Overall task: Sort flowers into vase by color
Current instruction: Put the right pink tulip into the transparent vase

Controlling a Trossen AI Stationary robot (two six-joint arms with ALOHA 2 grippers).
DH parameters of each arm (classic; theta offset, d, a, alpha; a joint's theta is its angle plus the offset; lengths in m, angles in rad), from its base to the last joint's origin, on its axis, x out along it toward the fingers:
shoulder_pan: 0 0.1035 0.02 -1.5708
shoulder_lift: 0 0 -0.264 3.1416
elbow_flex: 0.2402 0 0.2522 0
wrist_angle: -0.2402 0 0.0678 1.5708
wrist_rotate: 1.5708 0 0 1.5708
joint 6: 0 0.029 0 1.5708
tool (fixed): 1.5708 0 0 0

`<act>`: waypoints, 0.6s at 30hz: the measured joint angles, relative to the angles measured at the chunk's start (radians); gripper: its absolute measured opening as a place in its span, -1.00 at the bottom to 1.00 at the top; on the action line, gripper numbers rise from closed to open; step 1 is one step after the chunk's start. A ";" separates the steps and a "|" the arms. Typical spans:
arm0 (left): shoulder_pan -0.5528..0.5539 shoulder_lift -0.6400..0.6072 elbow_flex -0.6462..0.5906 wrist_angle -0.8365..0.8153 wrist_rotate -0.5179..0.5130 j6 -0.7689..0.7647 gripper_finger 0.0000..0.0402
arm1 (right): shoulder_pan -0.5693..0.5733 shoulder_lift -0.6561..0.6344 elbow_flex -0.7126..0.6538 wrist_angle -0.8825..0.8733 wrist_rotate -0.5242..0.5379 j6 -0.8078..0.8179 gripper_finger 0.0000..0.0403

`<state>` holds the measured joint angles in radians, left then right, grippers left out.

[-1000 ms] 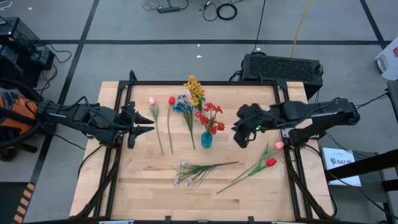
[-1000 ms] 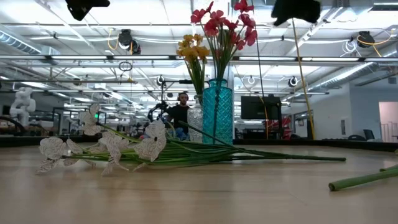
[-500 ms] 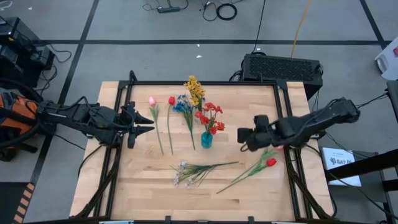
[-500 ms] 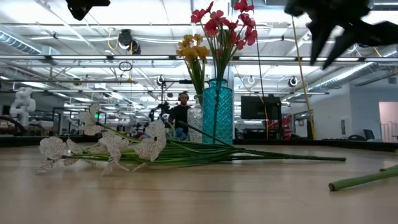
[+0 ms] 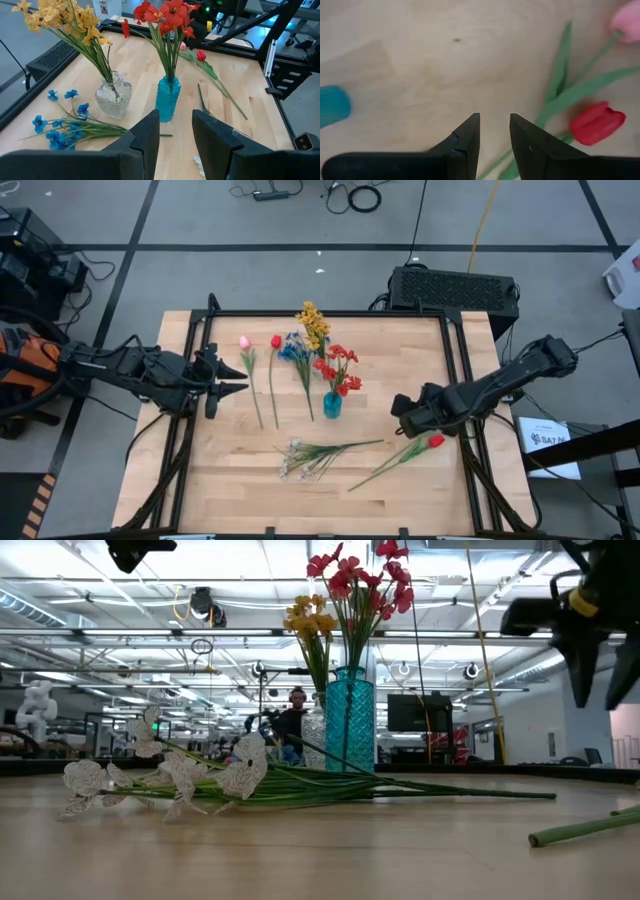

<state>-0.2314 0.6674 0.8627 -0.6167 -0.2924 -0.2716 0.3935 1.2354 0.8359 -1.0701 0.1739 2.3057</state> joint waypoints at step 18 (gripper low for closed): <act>0.000 0.000 0.000 -0.112 0.000 0.043 -0.39 | 0.002 0.102 -0.108 0.120 -0.281 0.064 -0.51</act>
<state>-0.2314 0.6670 0.8627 -0.7284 -0.2922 -0.2291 0.3950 1.3377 0.7280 -0.9503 -0.1075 2.3697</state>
